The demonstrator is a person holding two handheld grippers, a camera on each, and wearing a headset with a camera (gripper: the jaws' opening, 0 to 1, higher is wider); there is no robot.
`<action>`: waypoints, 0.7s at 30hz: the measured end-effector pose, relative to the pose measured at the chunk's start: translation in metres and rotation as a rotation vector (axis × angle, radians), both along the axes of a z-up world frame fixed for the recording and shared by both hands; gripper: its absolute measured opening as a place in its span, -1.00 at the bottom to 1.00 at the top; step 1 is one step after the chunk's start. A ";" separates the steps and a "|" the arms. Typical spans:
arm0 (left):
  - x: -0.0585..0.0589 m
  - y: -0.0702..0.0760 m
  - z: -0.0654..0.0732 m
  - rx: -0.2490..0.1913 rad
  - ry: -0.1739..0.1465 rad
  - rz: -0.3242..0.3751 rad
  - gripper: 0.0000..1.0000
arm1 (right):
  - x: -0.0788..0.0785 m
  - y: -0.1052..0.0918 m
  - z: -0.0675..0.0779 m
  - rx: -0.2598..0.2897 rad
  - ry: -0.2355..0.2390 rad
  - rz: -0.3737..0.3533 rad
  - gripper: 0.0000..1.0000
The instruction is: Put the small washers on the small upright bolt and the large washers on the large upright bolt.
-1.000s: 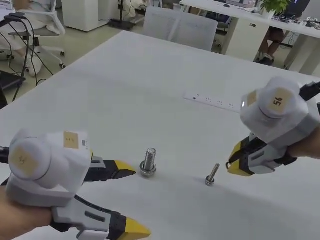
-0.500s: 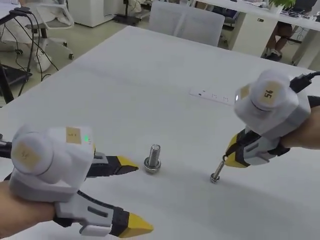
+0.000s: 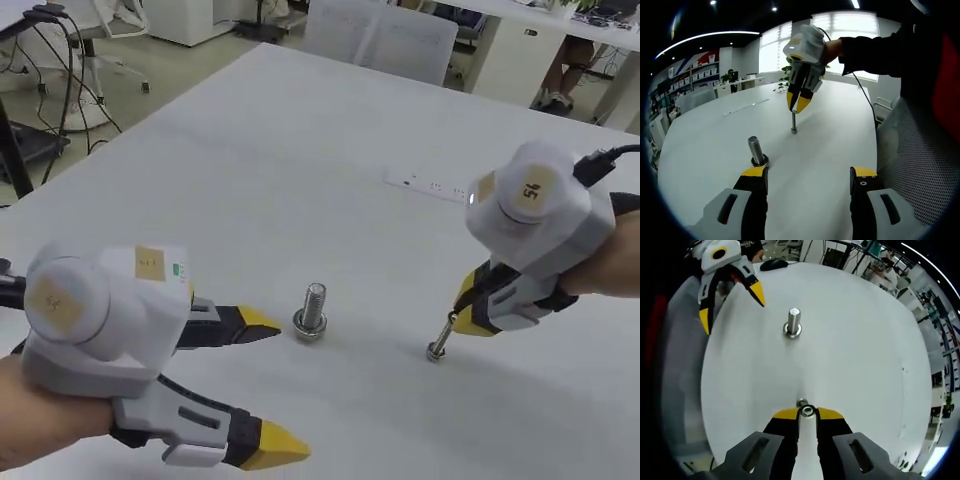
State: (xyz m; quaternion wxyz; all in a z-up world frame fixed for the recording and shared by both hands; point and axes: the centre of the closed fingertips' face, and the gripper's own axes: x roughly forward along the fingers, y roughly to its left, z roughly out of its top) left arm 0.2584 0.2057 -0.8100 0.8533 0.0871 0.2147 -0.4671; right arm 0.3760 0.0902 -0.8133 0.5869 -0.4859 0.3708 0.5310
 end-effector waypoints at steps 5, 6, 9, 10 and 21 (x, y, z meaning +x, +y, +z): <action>0.000 0.000 -0.001 0.000 0.001 0.001 0.32 | -0.001 0.001 -0.001 -0.001 0.007 0.002 -0.72; 0.000 0.000 -0.001 -0.001 0.001 0.001 0.32 | -0.001 0.001 -0.001 -0.002 0.007 0.003 -0.72; 0.000 0.001 -0.001 0.000 0.002 0.001 0.32 | -0.001 0.001 -0.003 -0.003 0.011 0.000 -0.72; 0.000 0.001 -0.001 0.000 0.001 0.001 0.32 | -0.001 0.001 -0.004 -0.003 0.012 0.001 -0.72; -0.001 0.001 -0.003 0.002 0.002 0.001 0.32 | -0.003 0.002 -0.020 -0.027 0.029 0.003 -0.72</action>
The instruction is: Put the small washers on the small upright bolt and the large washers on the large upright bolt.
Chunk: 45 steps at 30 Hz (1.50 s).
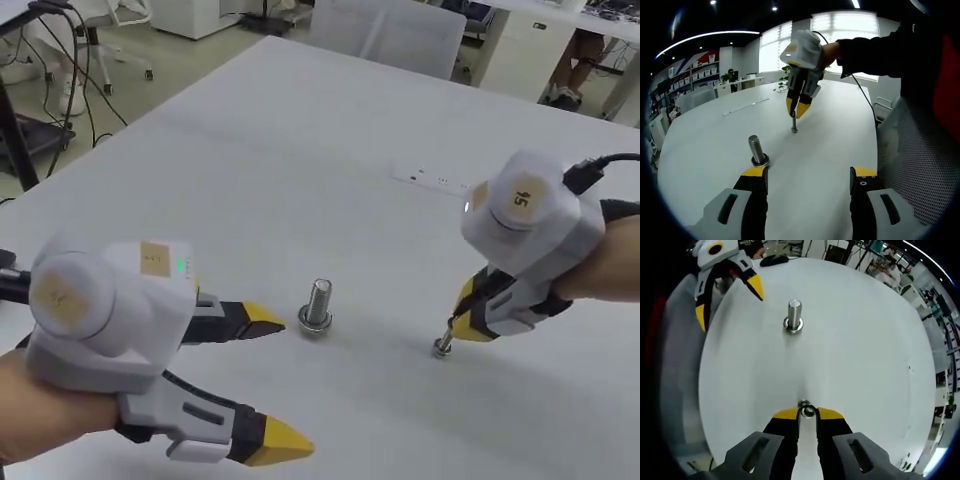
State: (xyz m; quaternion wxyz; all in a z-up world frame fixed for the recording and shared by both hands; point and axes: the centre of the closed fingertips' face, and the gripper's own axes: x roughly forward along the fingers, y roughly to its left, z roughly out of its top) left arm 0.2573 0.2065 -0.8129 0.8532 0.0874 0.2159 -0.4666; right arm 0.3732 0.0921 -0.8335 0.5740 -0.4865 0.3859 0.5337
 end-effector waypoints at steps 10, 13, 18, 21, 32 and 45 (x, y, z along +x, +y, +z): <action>0.000 0.001 -0.001 0.000 0.002 -0.001 0.31 | 0.002 0.000 -0.016 -0.011 0.024 -0.004 -0.72; 0.000 0.001 -0.002 0.000 0.003 -0.001 0.31 | 0.001 -0.001 -0.020 -0.012 0.031 -0.007 -0.72; 0.000 0.001 -0.003 0.001 0.005 -0.003 0.31 | 0.000 -0.002 -0.024 -0.017 0.043 -0.015 -0.72; 0.000 0.002 -0.003 0.003 0.006 -0.003 0.31 | 0.001 -0.002 -0.026 -0.021 0.049 -0.018 -0.72; -0.001 0.000 -0.003 0.004 0.010 -0.007 0.31 | 0.004 -0.002 -0.030 -0.018 0.063 -0.035 -0.70; 0.001 0.000 -0.005 0.005 0.013 -0.010 0.31 | 0.004 -0.008 -0.037 -0.012 0.074 -0.058 -0.52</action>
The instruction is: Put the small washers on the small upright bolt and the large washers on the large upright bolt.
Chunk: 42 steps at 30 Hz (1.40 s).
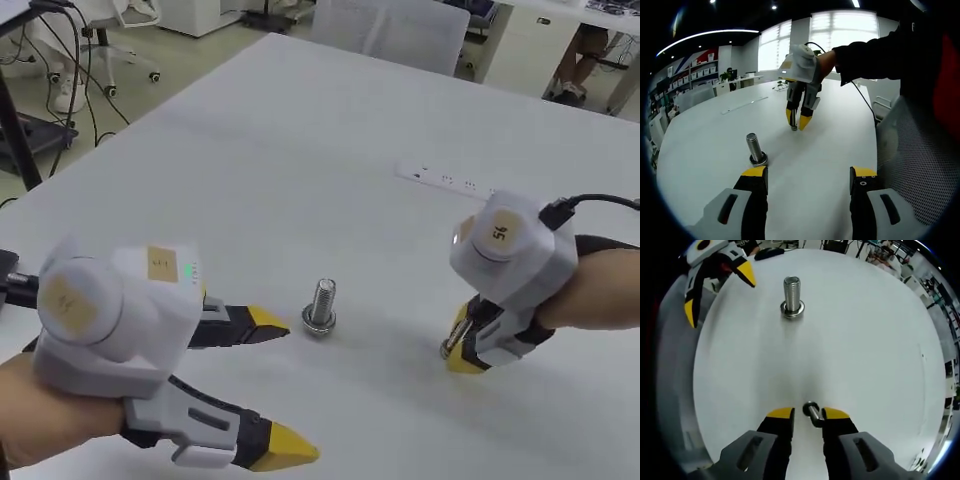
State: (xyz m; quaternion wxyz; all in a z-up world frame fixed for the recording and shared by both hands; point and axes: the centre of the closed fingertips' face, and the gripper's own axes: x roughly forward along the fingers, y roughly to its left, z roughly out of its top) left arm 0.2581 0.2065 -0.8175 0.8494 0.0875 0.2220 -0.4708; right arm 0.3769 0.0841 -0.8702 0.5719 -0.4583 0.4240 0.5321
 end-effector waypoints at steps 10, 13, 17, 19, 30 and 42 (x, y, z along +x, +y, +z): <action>0.002 -0.001 -0.001 -0.001 0.002 -0.002 0.32 | -0.002 -0.003 -0.003 0.033 0.007 -0.038 -0.31; 0.003 -0.002 -0.002 -0.002 0.003 -0.006 0.32 | -0.003 -0.004 -0.003 0.044 0.008 -0.052 -0.23; 0.003 -0.003 -0.002 -0.002 0.004 -0.009 0.32 | -0.007 -0.007 -0.003 0.068 0.020 -0.077 -0.16; 0.003 -0.004 -0.003 -0.003 0.004 -0.010 0.32 | -0.009 -0.007 -0.003 0.094 0.022 -0.092 -0.05; 0.003 -0.009 -0.002 -0.007 0.005 -0.030 0.34 | -0.019 -0.003 0.005 0.233 0.005 -0.147 0.53; 0.006 -0.008 0.000 -0.022 0.013 -0.023 0.39 | -0.033 0.008 0.020 0.446 -0.025 -0.200 1.00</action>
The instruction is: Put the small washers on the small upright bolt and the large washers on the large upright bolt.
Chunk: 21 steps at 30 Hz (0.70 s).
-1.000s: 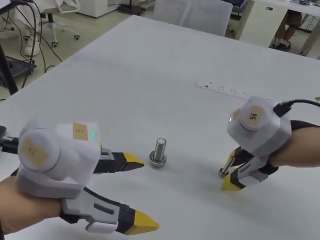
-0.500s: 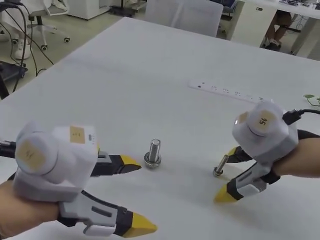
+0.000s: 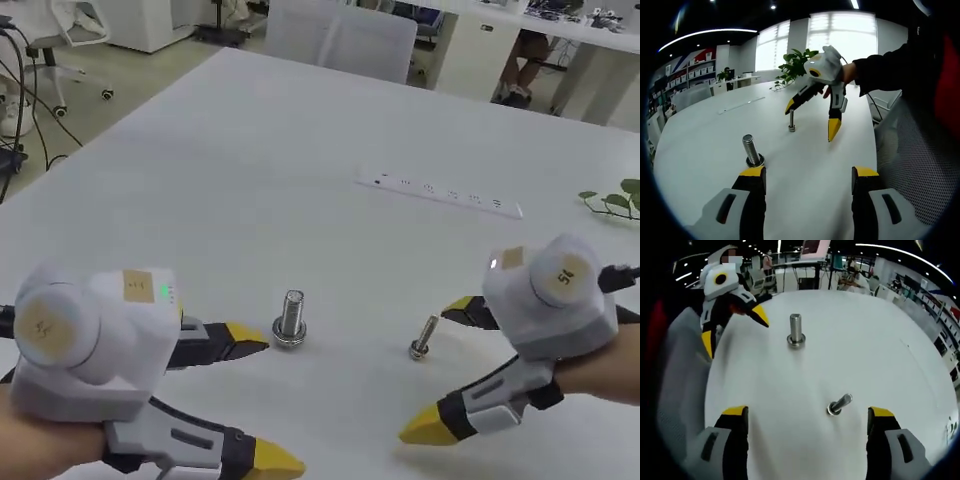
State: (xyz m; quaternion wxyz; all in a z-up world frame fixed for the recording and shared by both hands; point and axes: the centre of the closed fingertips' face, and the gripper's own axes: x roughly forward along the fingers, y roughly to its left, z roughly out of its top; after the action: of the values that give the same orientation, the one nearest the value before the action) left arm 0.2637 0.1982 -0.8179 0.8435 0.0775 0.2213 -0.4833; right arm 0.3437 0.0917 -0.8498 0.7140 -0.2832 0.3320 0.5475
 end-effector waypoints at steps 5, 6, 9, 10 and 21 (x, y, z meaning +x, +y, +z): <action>-0.001 0.001 -0.001 -0.002 0.007 0.002 0.42 | -0.004 0.000 0.008 0.043 -0.022 -0.029 1.00; -0.001 0.001 -0.002 -0.001 0.009 0.002 0.42 | -0.006 0.001 0.009 0.051 -0.022 -0.033 1.00; -0.003 0.002 -0.002 -0.003 0.012 0.003 0.44 | -0.012 0.000 0.013 0.067 -0.032 -0.047 1.00; -0.003 0.003 -0.002 -0.004 0.012 0.005 0.44 | -0.014 0.000 0.014 0.074 -0.032 -0.051 1.00; -0.004 0.007 0.009 -0.011 0.009 0.013 0.49 | -0.039 -0.006 0.024 0.131 -0.046 -0.103 1.00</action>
State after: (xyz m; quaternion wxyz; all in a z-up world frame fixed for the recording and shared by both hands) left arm 0.2595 0.2048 -0.8091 0.8459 0.0691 0.2231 -0.4795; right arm 0.3048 0.0859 -0.8257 0.7655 -0.2308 0.2930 0.5242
